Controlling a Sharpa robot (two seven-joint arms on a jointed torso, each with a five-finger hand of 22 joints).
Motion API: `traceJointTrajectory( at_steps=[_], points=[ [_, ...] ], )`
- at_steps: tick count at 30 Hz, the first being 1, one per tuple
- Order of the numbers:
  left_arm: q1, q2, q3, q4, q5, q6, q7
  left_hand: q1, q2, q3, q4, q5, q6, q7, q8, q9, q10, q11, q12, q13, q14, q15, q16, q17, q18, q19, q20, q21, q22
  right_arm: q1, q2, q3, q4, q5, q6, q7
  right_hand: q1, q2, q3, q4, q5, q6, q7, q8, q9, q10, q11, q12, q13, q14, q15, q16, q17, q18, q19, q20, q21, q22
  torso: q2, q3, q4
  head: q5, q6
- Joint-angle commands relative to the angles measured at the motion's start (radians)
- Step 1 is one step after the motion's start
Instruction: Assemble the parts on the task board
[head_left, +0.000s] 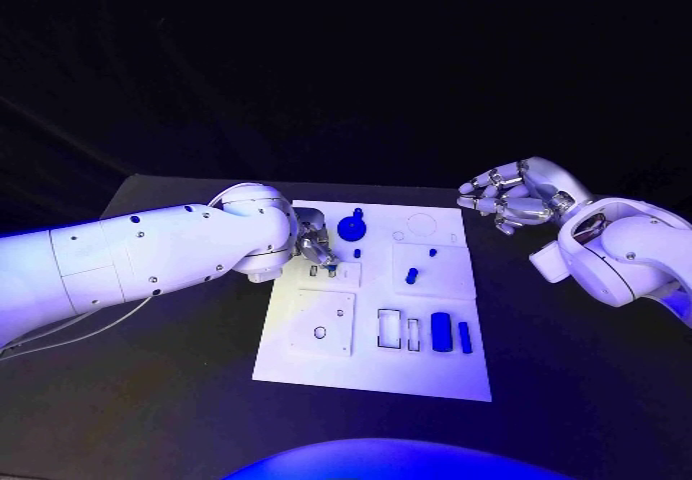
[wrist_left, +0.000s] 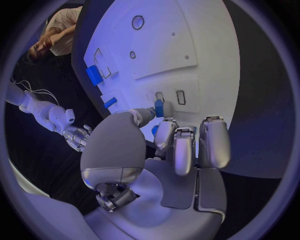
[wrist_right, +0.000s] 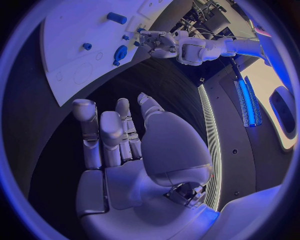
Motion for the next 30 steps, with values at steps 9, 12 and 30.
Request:
traceJointTrajectory(
  at_steps=[9, 12, 30],
  points=[
    [-0.002, -0.003, 0.0, 0.004, 0.01, 0.064, -0.008, -0.001, -0.008, 0.174, -0.182, 0.005, 0.008, -0.008, 0.004, 0.003, 0.007, 0.0, -0.002, 0.001, 0.101, -0.006, 0.003, 0.246, -0.012, 0.008, 0.002, 0.005, 0.004, 0.0, 0.002, 0.0, 0.0, -0.008, -0.001, 0.004, -0.007, 0.004, 0.001, 0.006, 0.011, -0.006, -0.001, 0.004, -0.001, 0.006, 0.002, -0.004, -0.003, 0.006, 0.0, 0.0, 0.0, 0.012, 0.009, 0.002, -0.001, -0.002, -0.001, 0.0004, -0.0004, 0.0, -0.003],
    [-0.002, -0.004, 0.0, 0.005, 0.009, 0.069, -0.009, -0.002, -0.012, 0.171, -0.184, 0.005, 0.01, -0.009, 0.005, 0.003, 0.009, -0.001, 0.001, 0.006, 0.101, -0.006, 0.003, 0.245, -0.012, 0.006, 0.002, 0.004, 0.002, 0.0, 0.002, 0.0, 0.0, -0.008, -0.001, 0.004, -0.009, 0.004, 0.001, 0.007, 0.015, -0.006, -0.001, 0.005, -0.002, 0.006, 0.002, -0.004, -0.004, 0.006, 0.0, -0.001, 0.0, 0.012, 0.01, 0.002, -0.002, -0.002, -0.001, 0.0006, -0.0005, -0.002, -0.001],
    [-0.002, -0.001, -0.001, 0.009, 0.006, 0.072, -0.014, -0.009, -0.024, 0.148, -0.19, 0.004, 0.019, -0.016, 0.007, 0.003, 0.016, -0.006, 0.004, 0.011, 0.102, -0.01, 0.003, 0.246, -0.012, 0.007, 0.0, 0.005, 0.005, 0.0, 0.003, 0.0, 0.001, -0.008, -0.002, 0.006, -0.011, 0.005, 0.001, 0.01, 0.019, -0.006, -0.001, 0.005, -0.002, 0.006, 0.002, -0.003, -0.006, 0.007, -0.001, -0.001, 0.001, 0.012, 0.011, 0.002, -0.004, -0.003, -0.001, 0.0005, -0.0001, -0.002, -0.003]
  ],
)
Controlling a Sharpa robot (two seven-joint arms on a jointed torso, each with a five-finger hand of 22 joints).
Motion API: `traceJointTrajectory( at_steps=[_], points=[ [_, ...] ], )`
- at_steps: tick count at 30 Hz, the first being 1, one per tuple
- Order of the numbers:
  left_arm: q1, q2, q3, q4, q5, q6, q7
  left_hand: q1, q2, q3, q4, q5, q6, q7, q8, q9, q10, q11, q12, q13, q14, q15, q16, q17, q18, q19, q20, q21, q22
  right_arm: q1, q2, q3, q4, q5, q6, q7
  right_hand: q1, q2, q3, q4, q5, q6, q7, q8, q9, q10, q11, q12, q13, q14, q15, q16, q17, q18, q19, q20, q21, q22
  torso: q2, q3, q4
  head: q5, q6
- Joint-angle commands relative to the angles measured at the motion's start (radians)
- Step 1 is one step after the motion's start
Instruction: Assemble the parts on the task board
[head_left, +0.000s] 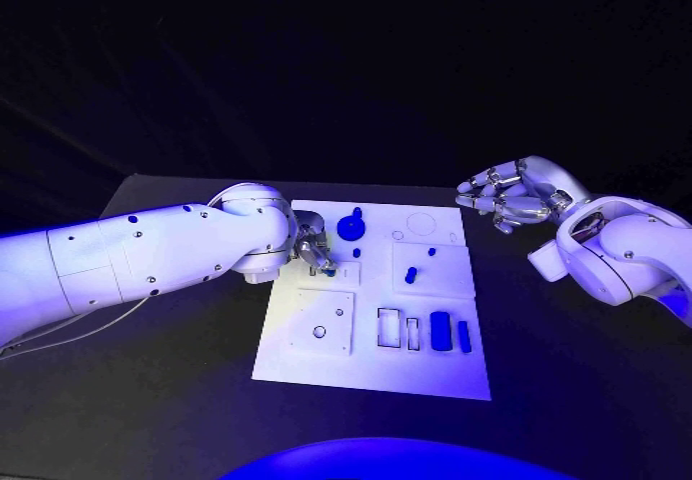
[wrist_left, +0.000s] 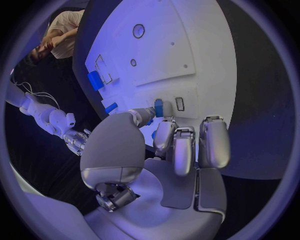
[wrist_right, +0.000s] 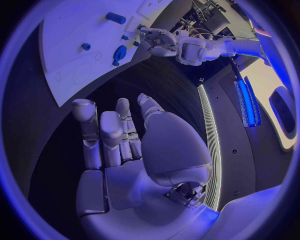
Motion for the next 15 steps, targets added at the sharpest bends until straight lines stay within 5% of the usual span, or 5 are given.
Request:
traceJointTrajectory(
  at_steps=[1, 15],
  points=[
    [-0.002, 0.002, -0.001, 0.002, 0.001, 0.024, -0.006, 0.001, -0.013, 0.157, -0.164, 0.005, 0.013, -0.016, 0.006, 0.001, 0.005, -0.001, 0.005, 0.002, 0.098, -0.006, 0.003, 0.246, -0.014, 0.008, 0.0, 0.005, 0.0, 0.0, 0.001, 0.0, 0.001, -0.008, -0.002, 0.005, -0.007, 0.001, 0.001, 0.005, 0.004, -0.007, -0.001, 0.005, -0.001, 0.006, 0.002, -0.003, -0.001, 0.007, -0.001, -0.001, 0.001, 0.012, 0.007, -0.002, -0.004, -0.002, 0.0, -0.0001, 0.0001, 0.0, -0.001],
    [-0.002, 0.001, -0.002, 0.004, 0.001, 0.033, -0.014, -0.014, -0.021, 0.101, -0.153, 0.005, 0.037, -0.032, 0.008, -0.006, 0.013, -0.012, 0.01, 0.011, 0.098, -0.016, 0.003, 0.246, -0.016, 0.011, -0.006, 0.007, 0.007, 0.0, 0.0, 0.0, 0.002, -0.007, -0.001, 0.006, -0.007, 0.001, 0.001, 0.005, 0.004, -0.007, -0.001, 0.005, -0.001, 0.006, 0.002, -0.003, -0.001, 0.007, -0.001, -0.001, 0.001, 0.012, 0.007, -0.002, -0.004, -0.002, 0.0, -0.0006, 0.0006, 0.001, -0.005]
  ],
)
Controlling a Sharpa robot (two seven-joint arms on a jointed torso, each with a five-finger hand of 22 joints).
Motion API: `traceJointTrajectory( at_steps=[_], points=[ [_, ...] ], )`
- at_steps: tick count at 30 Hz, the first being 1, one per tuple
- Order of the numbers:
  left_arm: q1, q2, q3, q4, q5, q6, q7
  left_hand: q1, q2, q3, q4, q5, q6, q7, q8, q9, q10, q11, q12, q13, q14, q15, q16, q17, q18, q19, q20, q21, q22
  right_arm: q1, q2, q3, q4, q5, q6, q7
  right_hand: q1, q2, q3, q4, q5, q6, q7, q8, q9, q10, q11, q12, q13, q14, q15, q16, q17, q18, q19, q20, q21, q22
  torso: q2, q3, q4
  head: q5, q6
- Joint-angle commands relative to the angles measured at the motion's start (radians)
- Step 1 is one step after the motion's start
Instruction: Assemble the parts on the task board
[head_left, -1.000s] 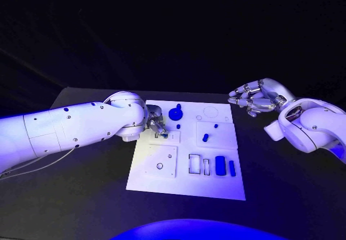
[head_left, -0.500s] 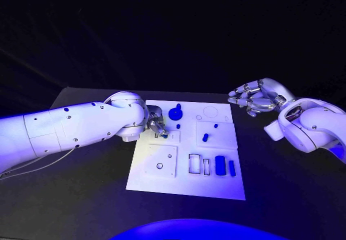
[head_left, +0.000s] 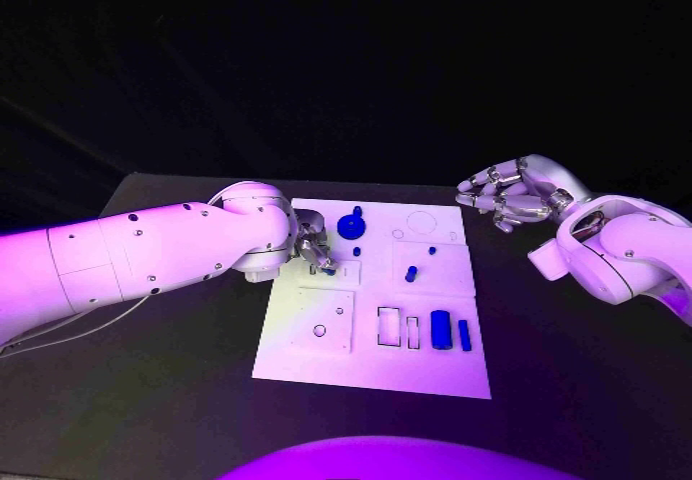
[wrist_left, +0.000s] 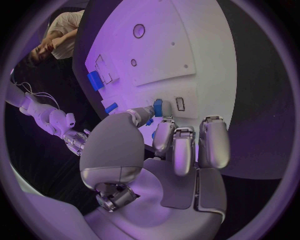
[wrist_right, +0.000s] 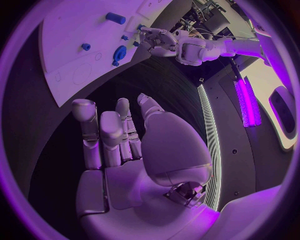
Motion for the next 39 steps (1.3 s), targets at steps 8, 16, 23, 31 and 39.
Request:
traceJointTrajectory(
  at_steps=[8, 16, 23, 31, 39],
  points=[
    [-0.002, -0.001, -0.002, 0.002, 0.006, 0.032, -0.017, -0.026, -0.007, 0.064, -0.099, 0.005, 0.043, -0.025, 0.005, -0.01, 0.009, -0.011, 0.01, 0.01, 0.098, -0.015, 0.004, 0.246, -0.017, 0.012, -0.008, 0.01, 0.01, 0.0, 0.0, 0.0, 0.001, -0.007, -0.001, 0.005, -0.007, 0.001, 0.001, 0.005, 0.004, -0.008, 0.0, 0.005, -0.001, 0.006, 0.002, -0.003, -0.001, 0.007, -0.001, -0.001, 0.001, 0.012, 0.007, -0.002, -0.004, -0.002, 0.0, -0.0003, 0.0, 0.0, -0.002],
    [-0.002, 0.0, -0.002, 0.001, 0.011, 0.027, -0.021, -0.041, -0.004, 0.039, -0.076, 0.005, 0.053, -0.029, 0.007, -0.013, 0.012, -0.014, 0.013, 0.014, 0.098, -0.018, 0.004, 0.246, -0.018, 0.014, -0.011, 0.01, 0.012, 0.0, -0.001, 0.0, 0.002, -0.007, -0.001, 0.005, -0.007, 0.001, 0.001, 0.005, 0.004, -0.008, 0.0, 0.005, -0.001, 0.006, 0.002, -0.003, -0.001, 0.007, -0.001, -0.001, 0.001, 0.012, 0.007, -0.002, -0.004, -0.002, 0.0, 0.0003, 0.0002, -0.001, -0.002],
    [-0.002, 0.002, -0.002, -0.002, 0.018, 0.022, -0.027, -0.059, 0.006, 0.021, -0.047, 0.006, 0.058, -0.03, 0.008, -0.016, 0.014, -0.015, 0.014, 0.017, 0.098, -0.019, 0.004, 0.246, -0.018, 0.016, -0.012, 0.011, 0.015, 0.0, -0.001, 0.0, 0.002, -0.007, -0.001, 0.004, -0.007, 0.001, 0.001, 0.005, 0.004, -0.008, 0.0, 0.005, -0.001, 0.006, 0.002, -0.003, -0.001, 0.007, -0.001, -0.001, 0.001, 0.012, 0.007, -0.002, -0.004, -0.002, 0.0, -0.0002, -0.0003, -0.001, -0.003],
    [-0.002, 0.004, -0.002, -0.007, 0.041, 0.04, -0.044, -0.098, 0.024, 0.002, 0.01, 0.006, 0.063, -0.028, 0.009, -0.021, 0.016, -0.014, 0.016, 0.021, 0.098, -0.018, 0.004, 0.246, -0.019, 0.018, -0.013, 0.012, 0.018, 0.0, -0.002, 0.0, 0.003, -0.007, -0.001, 0.003, -0.01, 0.001, 0.0, 0.007, 0.007, -0.007, 0.0, 0.006, -0.002, 0.007, 0.002, -0.003, -0.002, 0.008, -0.001, -0.002, 0.001, 0.012, 0.009, -0.002, -0.004, -0.002, 0.0, -0.0001, -0.0001, -0.003, -0.004],
    [-0.002, 0.005, -0.002, -0.011, 0.058, 0.058, -0.056, -0.132, 0.029, -0.013, 0.054, 0.006, 0.069, -0.029, 0.01, -0.025, 0.019, -0.014, 0.02, 0.029, 0.098, -0.018, 0.004, 0.247, -0.02, 0.02, -0.012, 0.014, 0.022, 0.0, -0.002, 0.0, 0.002, -0.007, -0.001, 0.002, -0.01, 0.001, 0.0, 0.007, 0.007, -0.007, 0.0, 0.006, -0.002, 0.007, 0.002, -0.003, -0.002, 0.008, -0.001, -0.002, 0.001, 0.012, 0.009, -0.002, -0.004, -0.002, 0.0, -0.0003, 0.0008, -0.004, -0.006]
  ],
)
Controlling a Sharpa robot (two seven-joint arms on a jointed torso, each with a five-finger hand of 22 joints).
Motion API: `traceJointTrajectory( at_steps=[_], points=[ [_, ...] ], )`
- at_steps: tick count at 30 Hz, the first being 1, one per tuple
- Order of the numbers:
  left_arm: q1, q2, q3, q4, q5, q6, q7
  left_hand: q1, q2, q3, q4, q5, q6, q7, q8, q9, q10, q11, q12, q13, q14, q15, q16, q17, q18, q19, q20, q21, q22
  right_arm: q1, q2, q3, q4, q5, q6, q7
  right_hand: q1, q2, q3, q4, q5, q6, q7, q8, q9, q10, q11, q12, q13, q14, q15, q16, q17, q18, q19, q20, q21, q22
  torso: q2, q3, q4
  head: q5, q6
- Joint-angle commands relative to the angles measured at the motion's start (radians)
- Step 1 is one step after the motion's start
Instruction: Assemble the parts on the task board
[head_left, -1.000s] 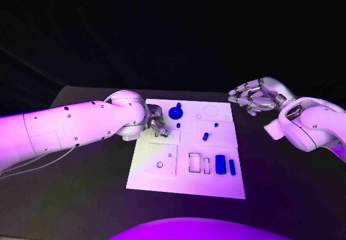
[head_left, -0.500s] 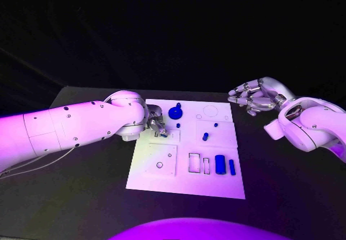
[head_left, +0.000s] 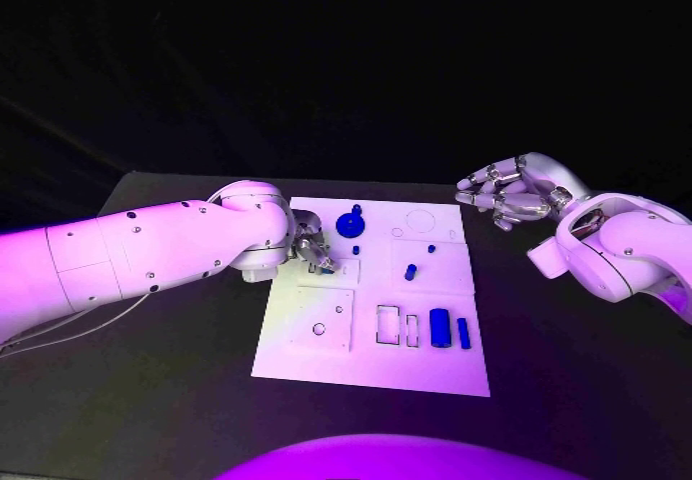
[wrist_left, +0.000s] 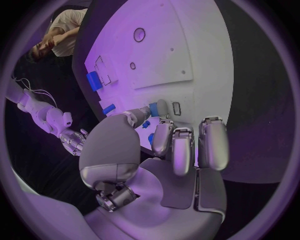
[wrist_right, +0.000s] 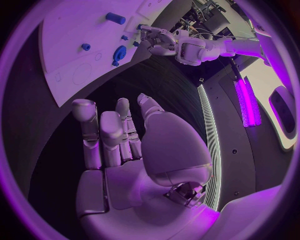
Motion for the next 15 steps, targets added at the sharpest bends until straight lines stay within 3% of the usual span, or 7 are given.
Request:
traceJointTrajectory(
  at_steps=[1, 7, 12, 15],
  points=[
    [-0.001, 0.002, -0.001, -0.001, 0.021, 0.037, -0.02, -0.011, 0.0, 0.0, 0.009, 0.006, 0.001, 0.005, -0.003, -0.002, 0.006, 0.0, 0.004, 0.003, 0.099, -0.004, 0.004, 0.247, -0.02, 0.006, 0.002, 0.006, 0.002, 0.0, 0.0, 0.0, 0.0, -0.007, -0.001, 0.003, -0.01, 0.001, 0.0, 0.007, 0.004, -0.007, 0.0, 0.007, -0.001, 0.007, 0.001, -0.003, -0.001, 0.008, -0.001, -0.003, 0.002, 0.012, 0.005, 0.001, -0.004, -0.001, 0.0, -0.0003, 0.0006, 0.0, -0.001],
    [-0.001, 0.003, -0.001, -0.003, 0.025, 0.027, -0.023, -0.018, 0.01, 0.002, 0.021, 0.007, 0.003, 0.004, -0.003, -0.003, 0.007, -0.001, 0.006, 0.005, 0.099, -0.004, 0.004, 0.247, -0.02, 0.007, 0.002, 0.006, 0.003, 0.0, 0.0, 0.0, 0.0, -0.007, 0.0, 0.002, -0.009, 0.001, 0.0, 0.007, 0.004, -0.007, 0.0, 0.007, -0.001, 0.007, 0.001, -0.003, -0.001, 0.008, -0.001, -0.003, 0.002, 0.012, 0.006, 0.001, -0.004, -0.001, -0.001, -0.0002, 0.0, 0.001, 0.0],
    [-0.001, 0.004, -0.001, -0.007, 0.032, 0.001, -0.026, -0.016, 0.063, 0.037, 0.031, 0.007, 0.003, 0.004, -0.004, -0.006, 0.007, -0.002, 0.005, 0.006, 0.099, -0.006, 0.004, 0.248, -0.02, 0.007, 0.001, 0.006, 0.004, 0.0, 0.0, 0.0, 0.0, -0.007, 0.0, 0.002, -0.008, 0.001, 0.001, 0.007, 0.005, -0.007, 0.0, 0.007, -0.001, 0.007, 0.001, -0.003, -0.001, 0.009, -0.001, -0.003, 0.002, 0.012, 0.005, 0.001, -0.006, -0.002, 0.0, -0.0003, -0.0003, 0.001, 0.002],
    [-0.001, 0.004, -0.001, -0.008, 0.04, -0.007, -0.025, -0.002, 0.073, 0.055, 0.014, 0.007, 0.0, 0.003, -0.002, -0.005, 0.006, -0.002, 0.005, 0.006, 0.099, -0.006, 0.004, 0.248, -0.02, 0.007, 0.001, 0.006, 0.004, 0.0, 0.0, 0.0, -0.001, -0.007, 0.001, 0.002, -0.008, 0.001, 0.001, 0.007, 0.005, -0.007, 0.0, 0.007, -0.001, 0.007, 0.001, -0.003, -0.001, 0.009, -0.001, -0.003, 0.002, 0.012, 0.005, 0.001, -0.006, -0.002, 0.0, 0.0001, -0.0004, 0.001, 0.002]
  ],
)
